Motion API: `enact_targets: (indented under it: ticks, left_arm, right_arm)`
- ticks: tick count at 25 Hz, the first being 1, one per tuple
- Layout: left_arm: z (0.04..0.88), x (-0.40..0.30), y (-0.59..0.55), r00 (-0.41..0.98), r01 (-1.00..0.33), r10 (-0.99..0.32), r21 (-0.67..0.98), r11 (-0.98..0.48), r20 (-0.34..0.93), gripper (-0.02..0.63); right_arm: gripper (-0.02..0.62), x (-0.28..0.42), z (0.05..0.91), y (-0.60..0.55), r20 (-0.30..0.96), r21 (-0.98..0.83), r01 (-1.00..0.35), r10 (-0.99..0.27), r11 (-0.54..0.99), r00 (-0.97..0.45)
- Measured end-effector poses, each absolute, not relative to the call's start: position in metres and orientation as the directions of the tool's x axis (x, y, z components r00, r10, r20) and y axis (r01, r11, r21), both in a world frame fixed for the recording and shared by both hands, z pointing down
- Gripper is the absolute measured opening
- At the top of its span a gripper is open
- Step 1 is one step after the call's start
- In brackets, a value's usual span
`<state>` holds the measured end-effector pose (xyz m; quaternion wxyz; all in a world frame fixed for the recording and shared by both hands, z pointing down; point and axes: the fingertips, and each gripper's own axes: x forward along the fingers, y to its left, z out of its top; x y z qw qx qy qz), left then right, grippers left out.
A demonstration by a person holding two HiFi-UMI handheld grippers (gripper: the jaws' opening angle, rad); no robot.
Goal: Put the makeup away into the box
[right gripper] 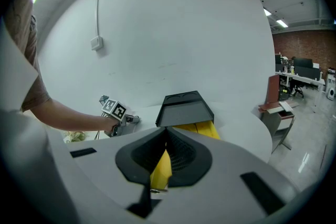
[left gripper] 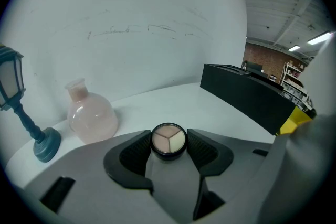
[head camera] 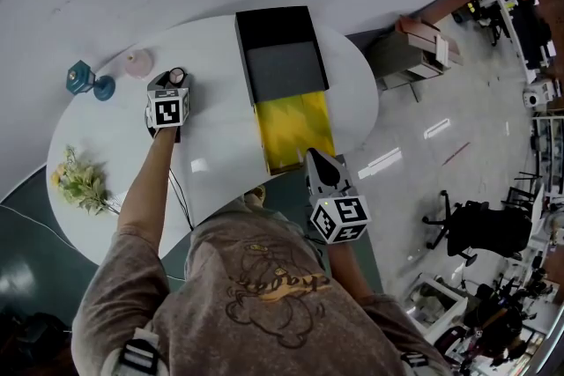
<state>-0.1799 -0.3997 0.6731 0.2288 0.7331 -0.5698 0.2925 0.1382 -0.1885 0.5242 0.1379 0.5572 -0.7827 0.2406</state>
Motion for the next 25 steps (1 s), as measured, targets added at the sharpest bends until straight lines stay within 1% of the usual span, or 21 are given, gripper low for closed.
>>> enact_targets:
  ticks: [6, 14, 20, 25]
  left_arm:
    - [0.661, -0.181, -0.402, 0.181, -0.970, -0.723, -0.001, -0.243, 0.667, 0.233]
    - [0.618, -0.158, -0.414, 0.237, -0.959, -0.766, 0.018, -0.283, 0.597, 0.233]
    - [0.578, -0.118, -0.413, 0.340, -0.927, -0.775, 0.052, -0.371, 0.532, 0.233]
    - [0.546, -0.075, -0.405, 0.449, -0.882, -0.754, 0.105, -0.459, 0.478, 0.233]
  right_arm:
    - [0.002, 0.143, 0.523, -0.185, 0.479, -0.223, -0.942, -0.813, 0.251, -0.330]
    - [0.003, 0.149, 0.519, -0.181, 0.463, -0.223, -0.944, -0.826, 0.244, -0.323]
    - [0.003, 0.156, 0.514, -0.175, 0.449, -0.218, -0.948, -0.839, 0.231, -0.308]
    - [0.002, 0.162, 0.511, -0.170, 0.432, -0.216, -0.954, -0.856, 0.207, -0.284]
